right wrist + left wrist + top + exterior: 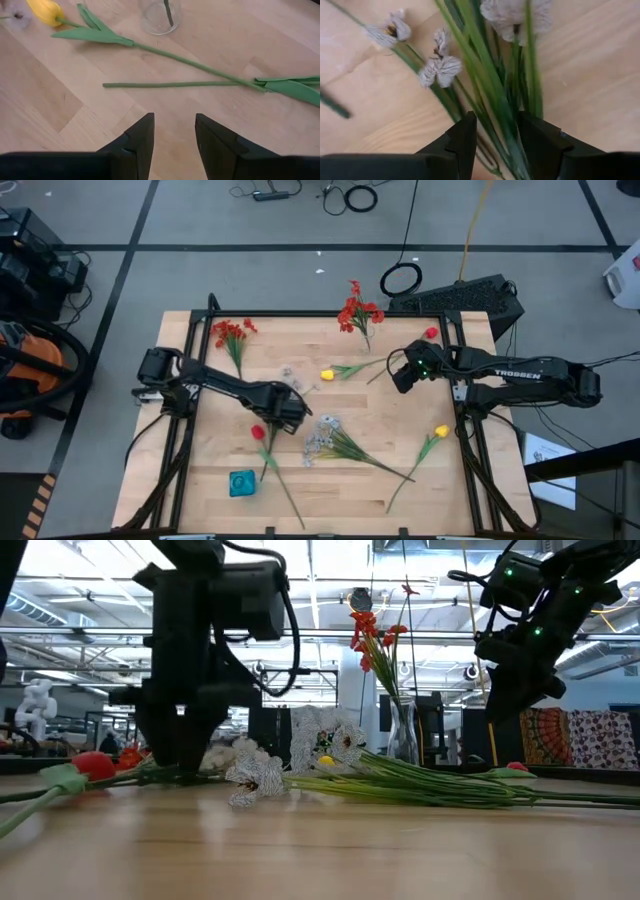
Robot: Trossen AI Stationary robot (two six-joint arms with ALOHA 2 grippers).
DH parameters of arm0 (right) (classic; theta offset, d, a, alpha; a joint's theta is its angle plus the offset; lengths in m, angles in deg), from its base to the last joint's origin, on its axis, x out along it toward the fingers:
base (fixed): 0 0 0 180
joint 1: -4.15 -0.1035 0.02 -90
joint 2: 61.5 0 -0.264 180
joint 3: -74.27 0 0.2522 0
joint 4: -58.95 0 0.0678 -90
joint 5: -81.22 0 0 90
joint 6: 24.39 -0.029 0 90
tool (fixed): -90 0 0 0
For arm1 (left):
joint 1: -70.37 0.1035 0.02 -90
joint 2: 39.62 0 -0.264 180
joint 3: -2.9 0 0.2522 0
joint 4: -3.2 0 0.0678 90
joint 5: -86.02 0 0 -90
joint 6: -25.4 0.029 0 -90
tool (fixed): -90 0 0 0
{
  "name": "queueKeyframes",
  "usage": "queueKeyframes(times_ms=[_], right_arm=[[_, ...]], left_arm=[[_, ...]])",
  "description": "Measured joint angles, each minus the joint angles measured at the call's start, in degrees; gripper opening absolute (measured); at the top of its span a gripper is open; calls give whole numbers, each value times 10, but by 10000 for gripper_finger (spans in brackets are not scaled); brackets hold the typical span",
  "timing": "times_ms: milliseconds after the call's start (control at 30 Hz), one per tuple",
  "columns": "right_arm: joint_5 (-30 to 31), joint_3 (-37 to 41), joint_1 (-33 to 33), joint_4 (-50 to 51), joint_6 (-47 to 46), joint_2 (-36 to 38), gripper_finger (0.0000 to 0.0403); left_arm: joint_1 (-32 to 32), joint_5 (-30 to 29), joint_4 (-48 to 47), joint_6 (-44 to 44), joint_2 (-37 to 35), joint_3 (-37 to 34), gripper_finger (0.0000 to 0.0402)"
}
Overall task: Sort flowers into vase by color
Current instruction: Put the top white flowers into the blue flower vase
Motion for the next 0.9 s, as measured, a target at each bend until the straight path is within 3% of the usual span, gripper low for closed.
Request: queueKeyframes(times_ms=[133,333,633,900], right_arm=[[-2,0,0,0,0,0,134],[-2,0,-26,0,1,0,134],[35,0,-113,-31,-26,0,134],[69,0,-188,-58,-51,0,134]], left_arm=[[8,15,5,13,17,3,124],[17,10,3,24,6,1,15],[19,-38,-1,23,-53,0,12],[17,-180,4,9,-164,0,11]])
